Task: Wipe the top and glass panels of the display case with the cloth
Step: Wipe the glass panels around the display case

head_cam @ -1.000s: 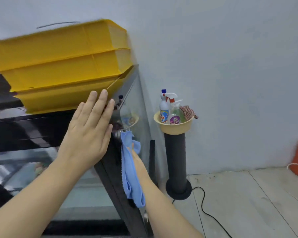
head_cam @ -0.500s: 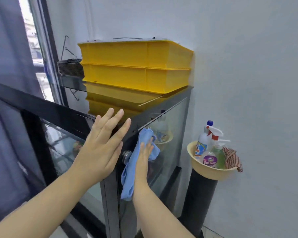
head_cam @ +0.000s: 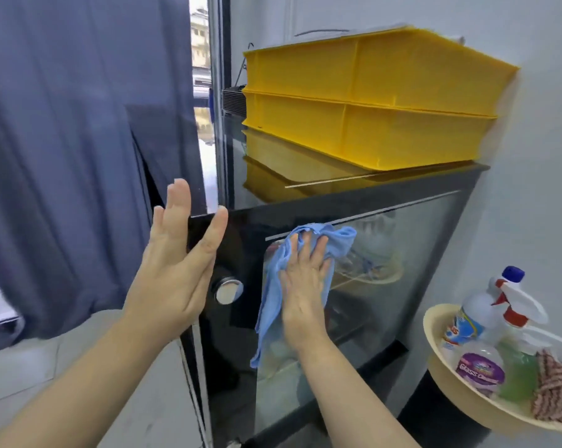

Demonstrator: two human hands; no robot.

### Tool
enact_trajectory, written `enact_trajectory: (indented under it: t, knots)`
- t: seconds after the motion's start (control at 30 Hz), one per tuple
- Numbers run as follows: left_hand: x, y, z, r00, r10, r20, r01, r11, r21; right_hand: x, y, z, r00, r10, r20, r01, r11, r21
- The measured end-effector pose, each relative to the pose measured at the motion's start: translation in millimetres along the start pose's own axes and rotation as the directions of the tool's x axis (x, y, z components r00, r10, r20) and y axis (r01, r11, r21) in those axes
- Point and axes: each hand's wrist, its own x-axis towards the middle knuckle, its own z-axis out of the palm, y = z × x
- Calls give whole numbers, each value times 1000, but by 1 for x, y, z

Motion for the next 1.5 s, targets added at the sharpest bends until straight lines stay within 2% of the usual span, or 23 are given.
enact_trajectory:
  t: [0.17, 0.27, 0.3, 0.37, 0.43, 0.47, 0.5, 0.57, 0.67, 0.73, 0.77, 0.83, 0.87, 0.9, 0.97, 1.03, 1.07, 1.13, 1.23, 1.3, 1.4, 1.47, 1.5]
  knots:
    - [-10, 32, 23, 975, -135, -174, 200, 874, 443, -5, 32, 16, 961, -276, -12, 261, 921, -288]
    - [-21, 62, 64, 984, -123, -132, 179, 766, 617, 0, 84, 6, 908, -419, 2, 399, 863, -310]
    - [-27, 64, 69, 987, -111, -119, 162, 752, 638, 4, 106, -1, 921, -387, -49, 350, 875, -333]
    - [-28, 63, 74, 986, -100, -130, 162, 735, 658, 28, 133, -21, 971, -98, -220, 41, 967, -251]
    - [-20, 56, 72, 981, -99, -166, 185, 734, 653, 62, 121, -32, 898, 235, -373, -285, 955, -85]
    - [-17, 52, 72, 978, -105, -181, 200, 725, 659, 71, 102, -32, 881, 266, -391, -316, 947, -66]
    - [-16, 48, 72, 975, -94, -201, 207, 713, 670, 73, 85, -27, 904, 165, -394, -232, 964, -130]
    - [-15, 45, 77, 969, -62, -240, 215, 692, 690, 55, 75, -8, 936, -218, -276, 132, 945, -300]
    - [-15, 43, 78, 968, -41, -246, 206, 690, 694, 31, 123, -1, 829, -553, -78, 471, 768, -435]
    - [-14, 44, 74, 968, -59, -242, 217, 680, 700, 44, 156, -17, 877, -455, -151, 354, 827, -437]
    - [-14, 47, 73, 968, -76, -240, 226, 678, 699, 56, 160, -28, 920, -291, -261, 183, 910, -371]
    - [-9, 57, 79, 971, -69, -227, 214, 671, 710, 81, 145, -44, 887, 99, -452, -180, 973, -142]
    - [-4, 63, 86, 977, -39, -209, 181, 668, 722, 88, 132, -46, 856, 171, -487, -248, 964, -97]
    - [4, 70, 95, 983, -9, -184, 142, 674, 724, 89, 124, -46, 867, 124, -482, -212, 968, -133]
    - [20, 83, 116, 993, 34, -115, 59, 697, 715, 75, 132, -36, 920, -173, -352, 66, 953, -296]
    - [33, 93, 139, 994, 96, -52, -32, 713, 701, 56, 178, -31, 897, -375, -233, 271, 884, -380]
    - [39, 97, 149, 991, 129, -22, -77, 714, 696, 54, 204, -36, 911, -332, -245, 224, 897, -382]
    - [48, 104, 161, 986, 165, 20, -130, 695, 707, 66, 229, -53, 926, -24, -377, -73, 968, -241]
    - [51, 103, 170, 987, 157, 39, -133, 650, 748, 104, 206, -78, 770, 458, -444, -457, 882, 115]
    - [47, 94, 173, 986, 127, 109, -166, 668, 725, 112, 187, -80, 815, 360, -455, -377, 925, 58]
    - [42, 88, 177, 978, 98, 186, -200, 700, 685, 93, 207, -70, 942, -38, -333, -53, 964, -261]
    - [51, 104, 186, 981, 123, 147, -190, 733, 653, 98, 236, -84, 913, 158, -377, -223, 965, -135]
    - [59, 115, 192, 979, 154, 132, -203, 740, 641, 108, 247, -96, 823, 378, -424, -407, 913, 24]
